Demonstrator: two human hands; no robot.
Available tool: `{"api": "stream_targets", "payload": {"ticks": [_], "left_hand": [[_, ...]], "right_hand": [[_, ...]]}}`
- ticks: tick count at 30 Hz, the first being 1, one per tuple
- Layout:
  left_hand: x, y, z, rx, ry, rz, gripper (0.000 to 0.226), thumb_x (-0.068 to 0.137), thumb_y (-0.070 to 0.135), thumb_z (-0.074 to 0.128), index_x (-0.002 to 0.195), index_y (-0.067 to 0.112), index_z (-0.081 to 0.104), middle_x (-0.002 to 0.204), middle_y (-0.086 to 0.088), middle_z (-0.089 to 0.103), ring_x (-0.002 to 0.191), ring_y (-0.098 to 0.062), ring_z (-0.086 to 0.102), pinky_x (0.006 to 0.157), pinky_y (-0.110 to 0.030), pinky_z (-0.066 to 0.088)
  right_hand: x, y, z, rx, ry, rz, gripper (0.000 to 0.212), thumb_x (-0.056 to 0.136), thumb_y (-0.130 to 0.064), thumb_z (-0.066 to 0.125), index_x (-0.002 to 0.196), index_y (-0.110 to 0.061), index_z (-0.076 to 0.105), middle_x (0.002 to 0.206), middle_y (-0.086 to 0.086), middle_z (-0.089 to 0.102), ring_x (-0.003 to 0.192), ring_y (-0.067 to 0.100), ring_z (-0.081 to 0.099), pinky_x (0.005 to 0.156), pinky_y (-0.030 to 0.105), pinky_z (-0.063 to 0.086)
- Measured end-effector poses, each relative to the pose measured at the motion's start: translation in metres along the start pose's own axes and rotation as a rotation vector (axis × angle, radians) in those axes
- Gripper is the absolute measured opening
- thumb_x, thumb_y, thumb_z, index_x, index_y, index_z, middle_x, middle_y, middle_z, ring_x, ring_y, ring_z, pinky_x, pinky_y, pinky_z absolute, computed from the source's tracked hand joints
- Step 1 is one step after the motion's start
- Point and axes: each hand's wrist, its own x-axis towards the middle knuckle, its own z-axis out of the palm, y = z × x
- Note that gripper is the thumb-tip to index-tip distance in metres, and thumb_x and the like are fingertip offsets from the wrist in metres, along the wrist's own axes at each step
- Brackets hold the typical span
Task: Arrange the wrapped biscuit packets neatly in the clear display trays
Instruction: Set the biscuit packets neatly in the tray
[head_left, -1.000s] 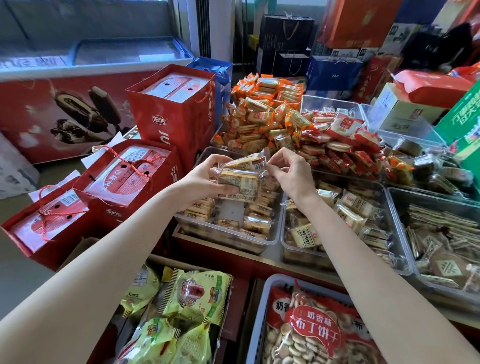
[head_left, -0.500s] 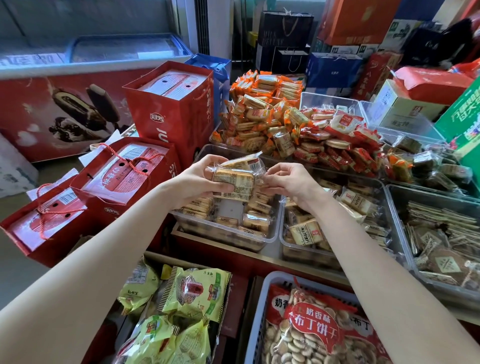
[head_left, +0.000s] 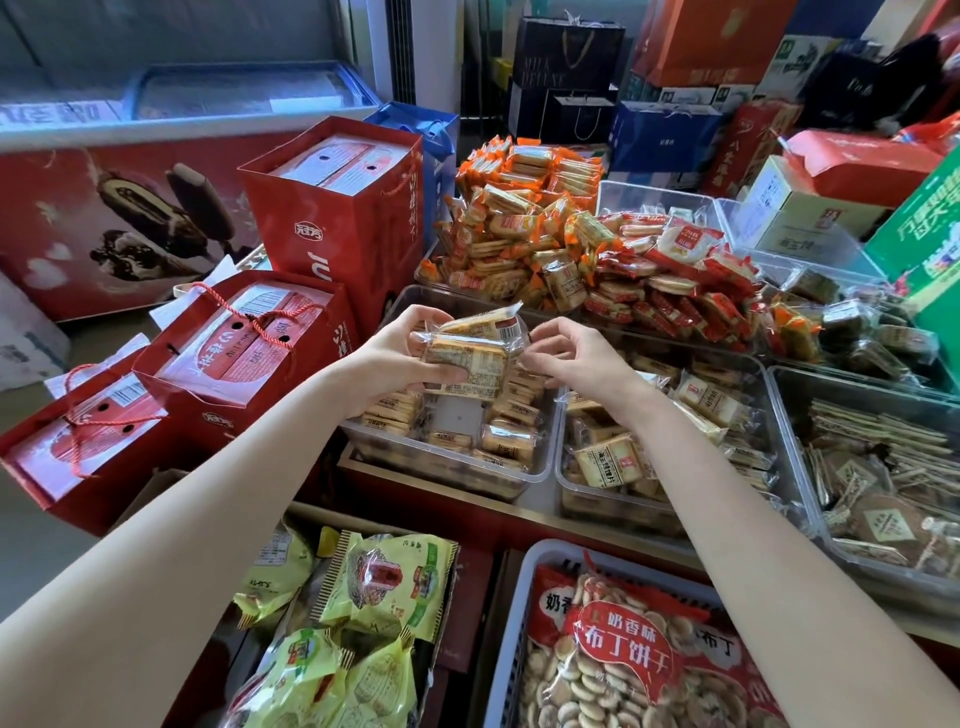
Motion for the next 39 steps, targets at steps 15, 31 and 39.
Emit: {"api": "stream_targets", "payload": {"ticks": [15,31,39], "left_hand": [[0.007,0.002,0.012,-0.089,0.072,0.051,0.048,0.086,0.026,0.064,0.130,0.015,0.049,0.120,-0.004,0.062,0.108,-0.016,0.060,0.102,-0.037,0.044],[0.016,0.012,0.002,0.392,0.325,0.184,0.005,0.084,0.004,0.066,0.087,0.005,0.069,0.078,-0.009,0.071,0.070,-0.017,0.069,0.069,-0.024,0.057],[0.008,0.007,0.019,0.342,0.227,0.162,0.010,0.087,0.020,0.065,0.096,0.015,0.068,0.084,0.007,0.067,0.082,-0.010,0.063,0.076,-0.019,0.051]], "right_hand": [[0.002,0.015,0.009,-0.008,-0.027,-0.091,0.075,0.067,-0.019,0.084,0.130,-0.022,0.045,0.125,0.002,0.054,0.114,0.017,0.053,0.099,0.032,0.046],[0.005,0.011,-0.006,0.210,-0.175,-0.100,0.064,0.074,-0.010,0.078,0.128,-0.023,0.046,0.125,0.003,0.058,0.112,0.017,0.059,0.093,0.026,0.050],[0.009,0.010,0.000,0.190,-0.002,-0.085,0.063,0.068,-0.020,0.083,0.119,-0.023,0.048,0.117,0.003,0.060,0.106,0.016,0.058,0.081,0.022,0.050]]}}
